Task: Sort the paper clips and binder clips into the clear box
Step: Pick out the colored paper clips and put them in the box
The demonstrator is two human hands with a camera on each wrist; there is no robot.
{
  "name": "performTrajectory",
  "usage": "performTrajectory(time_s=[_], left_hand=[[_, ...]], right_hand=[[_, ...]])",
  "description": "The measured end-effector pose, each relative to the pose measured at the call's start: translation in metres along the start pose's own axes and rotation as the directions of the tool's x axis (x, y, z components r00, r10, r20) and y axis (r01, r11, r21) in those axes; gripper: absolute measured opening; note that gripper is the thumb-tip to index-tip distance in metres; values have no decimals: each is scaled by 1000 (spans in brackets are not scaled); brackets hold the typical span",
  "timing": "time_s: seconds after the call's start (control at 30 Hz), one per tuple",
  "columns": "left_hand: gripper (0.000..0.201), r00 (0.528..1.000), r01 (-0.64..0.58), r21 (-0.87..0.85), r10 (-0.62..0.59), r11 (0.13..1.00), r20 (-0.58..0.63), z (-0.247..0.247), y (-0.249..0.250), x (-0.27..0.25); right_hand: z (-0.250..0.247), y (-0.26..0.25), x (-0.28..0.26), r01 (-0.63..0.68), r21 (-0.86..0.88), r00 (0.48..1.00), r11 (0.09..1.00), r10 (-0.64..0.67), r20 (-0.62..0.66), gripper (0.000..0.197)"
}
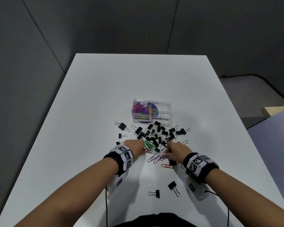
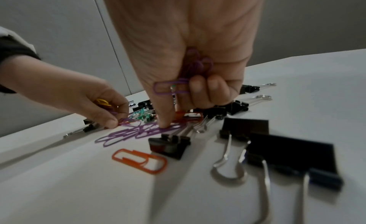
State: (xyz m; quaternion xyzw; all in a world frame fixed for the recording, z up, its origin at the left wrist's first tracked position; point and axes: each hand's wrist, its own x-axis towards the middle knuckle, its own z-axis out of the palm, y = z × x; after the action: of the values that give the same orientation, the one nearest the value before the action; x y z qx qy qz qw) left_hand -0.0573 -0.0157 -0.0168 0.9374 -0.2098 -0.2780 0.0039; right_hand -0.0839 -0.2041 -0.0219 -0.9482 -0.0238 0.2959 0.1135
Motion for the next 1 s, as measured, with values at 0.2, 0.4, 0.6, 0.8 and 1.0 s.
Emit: performTrajectory(time_s=[0.2,0.4,0.6,0.8,1.0], left_hand=[[30,998,-50,43,49,998,33,1,-2,-3],[30,993,-115,18,115,993,-11,-4,-14,-13],[27,986,-148,-149,135,978,-95,-21,-33,-18],[28,958,-116,-228,48,967,-283,-39,-49,-14],[27,938,-96,-223,13,970,-347,-58,-63,-2]], right_hand=[[-2,3,-1,100,-24,995,995,-99,29,9],[-4,12,1,181,47,983,982,-181,11,12],[-36,8,8,257,164,964,952,-239,-120,15],[-78,-18,40,274,188,948,943,-232,-218,16],[-114,-61,95,266,175,935,948,-209,-288,17]])
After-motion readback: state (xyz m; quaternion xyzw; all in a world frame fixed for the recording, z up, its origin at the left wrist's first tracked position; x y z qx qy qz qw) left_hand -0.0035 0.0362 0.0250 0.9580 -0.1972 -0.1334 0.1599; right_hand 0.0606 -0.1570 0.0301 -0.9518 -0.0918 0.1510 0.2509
